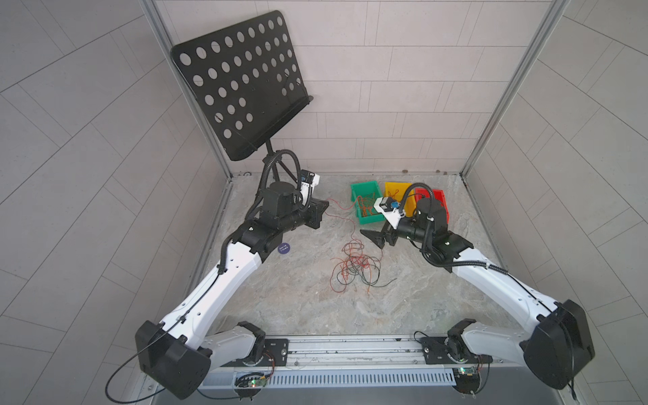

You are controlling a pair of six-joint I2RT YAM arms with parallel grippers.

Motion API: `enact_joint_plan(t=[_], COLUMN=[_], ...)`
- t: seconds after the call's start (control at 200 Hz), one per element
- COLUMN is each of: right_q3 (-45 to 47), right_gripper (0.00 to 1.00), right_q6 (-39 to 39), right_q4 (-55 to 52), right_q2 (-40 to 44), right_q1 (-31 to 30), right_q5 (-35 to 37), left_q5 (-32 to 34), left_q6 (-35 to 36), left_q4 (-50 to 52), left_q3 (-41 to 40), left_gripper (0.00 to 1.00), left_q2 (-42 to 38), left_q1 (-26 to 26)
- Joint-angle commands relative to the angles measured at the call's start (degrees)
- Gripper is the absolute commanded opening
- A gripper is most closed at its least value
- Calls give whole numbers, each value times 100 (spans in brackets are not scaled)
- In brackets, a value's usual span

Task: Untangle and sort cables by color
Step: Untie the cable.

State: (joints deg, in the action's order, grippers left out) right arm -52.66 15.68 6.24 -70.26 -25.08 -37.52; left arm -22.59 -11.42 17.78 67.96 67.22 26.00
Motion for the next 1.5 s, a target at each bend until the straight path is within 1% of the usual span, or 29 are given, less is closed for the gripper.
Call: enact_joint_plan(t=[0.0,0.045,0.08,0.13,0.185,0.24,0.28,0.415,0.53,0.59,0.66,0.771,0.871,1.011,1.111,1.161,1.226,1.296,1.341,1.381,1.431,1.456,1.496], right_q3=[-377,-515,-604,-699,-705,-659,-649,-650,-732,-704,-701,-914,-972,-1229,-1230,-1122,-1013,-1032,-1058,-1057,-1044,-1036,-1035], right_gripper=[100,100,100,100,100,100,100,100,100,100,100,100,100,100,100,98,93,80,70,57,44,35,23], right_q6=[1274,1567,1965,2323,2545,2681,2773,2916,3035,3002,2748,2334,1925,1803,1671,1657,1418,1338,1303,1272,1262,1262,1263], right_q4=[147,-154,-429,-808,-1020,-1141,-1229,-1336,-1330,-1138,-827,-619,-154,-112,-60,47,167,87,-4,-42,-76,-102,-170], right_q2=[-5,30,60,140,286,447,558,849,835,821,706,193,-297,-1014,-1287,-1383,-1499,-1586,-1604,-1601,-1587,-1580,-1555], right_q1=[-85,-144,-207,-283,-301,-296,-300,-497,-811,-921,-998,-1174,-1269,-1383,-1411,-1414,-1412,-1414,-1420,-1421,-1420,-1414,-1412], right_q5=[-659,-666,-563,-274,62,355,427,469,582,614,522,377,381,589,658,702,776,764,727,712,724,735,776], left_q5=[-103,-80,-64,-26,42,111,158,194,189,186,170,72,33,9,-49,-61,-123,-149,-145,-133,-121,-121,-122], left_q6=[280,286,299,319,329,338,337,358,331,314,303,244,217,198,165,128,93,76,78,77,70,64,68], left_q4=[466,490,506,546,594,629,647,665,624,604,602,492,450,415,352,303,219,164,174,173,165,164,156], left_q3=[130,129,122,121,122,112,104,90,77,69,61,26,11,4,-11,-27,-69,-89,-86,-83,-88,-90,-90], left_gripper=[0,0,0,0,0,0,0,0,0,0,0,0,0,0,0,0,0,0,0,0,0,0,0], left_q2=[-139,-173,-196,-205,-210,-205,-196,-136,-113,-113,-124,-140,-160,-184,-195,-196,-209,-211,-209,-204,-207,-201,-213], left_q1=[-7,-6,-6,-7,-5,-7,-5,-6,-7,-7,-5,-4,-7,-7,-7,-7,-7,-7,-7,-7,-7,-7,-7])
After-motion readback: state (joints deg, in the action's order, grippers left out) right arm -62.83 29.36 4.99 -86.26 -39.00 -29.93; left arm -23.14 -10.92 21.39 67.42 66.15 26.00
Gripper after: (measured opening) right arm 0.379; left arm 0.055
